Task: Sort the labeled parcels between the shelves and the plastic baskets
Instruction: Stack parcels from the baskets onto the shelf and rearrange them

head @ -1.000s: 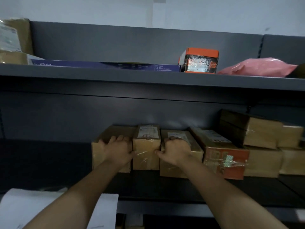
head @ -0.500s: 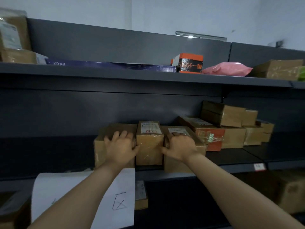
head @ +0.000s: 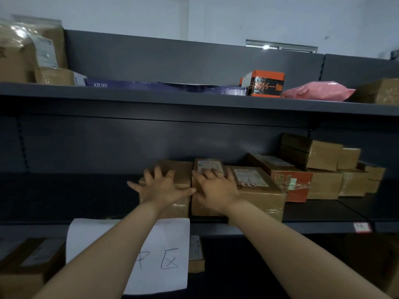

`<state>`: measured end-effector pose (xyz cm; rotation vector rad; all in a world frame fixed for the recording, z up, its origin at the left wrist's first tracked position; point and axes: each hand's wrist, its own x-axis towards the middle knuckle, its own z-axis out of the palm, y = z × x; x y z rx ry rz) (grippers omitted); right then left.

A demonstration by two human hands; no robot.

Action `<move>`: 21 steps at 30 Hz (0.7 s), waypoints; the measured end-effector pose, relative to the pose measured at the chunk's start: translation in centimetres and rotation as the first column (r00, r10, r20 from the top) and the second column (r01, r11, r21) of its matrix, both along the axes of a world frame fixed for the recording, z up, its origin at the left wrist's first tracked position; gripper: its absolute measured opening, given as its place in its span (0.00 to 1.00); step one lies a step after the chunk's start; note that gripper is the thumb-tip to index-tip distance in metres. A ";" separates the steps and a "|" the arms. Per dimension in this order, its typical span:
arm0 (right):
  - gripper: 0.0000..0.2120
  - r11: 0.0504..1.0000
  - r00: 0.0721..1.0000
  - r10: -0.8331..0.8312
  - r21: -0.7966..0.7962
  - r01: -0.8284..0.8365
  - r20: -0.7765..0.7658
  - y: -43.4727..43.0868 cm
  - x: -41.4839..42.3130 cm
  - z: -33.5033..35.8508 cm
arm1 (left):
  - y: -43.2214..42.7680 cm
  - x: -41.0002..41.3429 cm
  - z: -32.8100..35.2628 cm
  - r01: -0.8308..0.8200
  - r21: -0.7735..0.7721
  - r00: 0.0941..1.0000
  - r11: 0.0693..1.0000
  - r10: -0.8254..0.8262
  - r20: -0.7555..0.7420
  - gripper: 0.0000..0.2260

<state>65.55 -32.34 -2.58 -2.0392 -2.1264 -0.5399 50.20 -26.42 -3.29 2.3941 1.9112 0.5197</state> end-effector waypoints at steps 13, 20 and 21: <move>0.26 0.998 0.994 -0.059 -0.001 0.060 -0.092 2.6 0.0 0.1 | 1.6 -3.4 2.3 0.022 -0.233 0.524 0.972 0.188 0.831 0.41; 0.19 0.996 0.987 0.028 0.083 -0.015 -0.159 2.2 -2.6 0.0 | 0.2 -6.6 1.7 0.184 -0.374 0.193 0.909 0.340 0.920 0.15; 0.20 0.997 0.989 0.055 0.067 -0.046 -0.137 2.0 -3.2 -0.1 | 0.4 -6.7 1.6 0.179 -0.334 0.182 0.925 0.303 0.936 0.15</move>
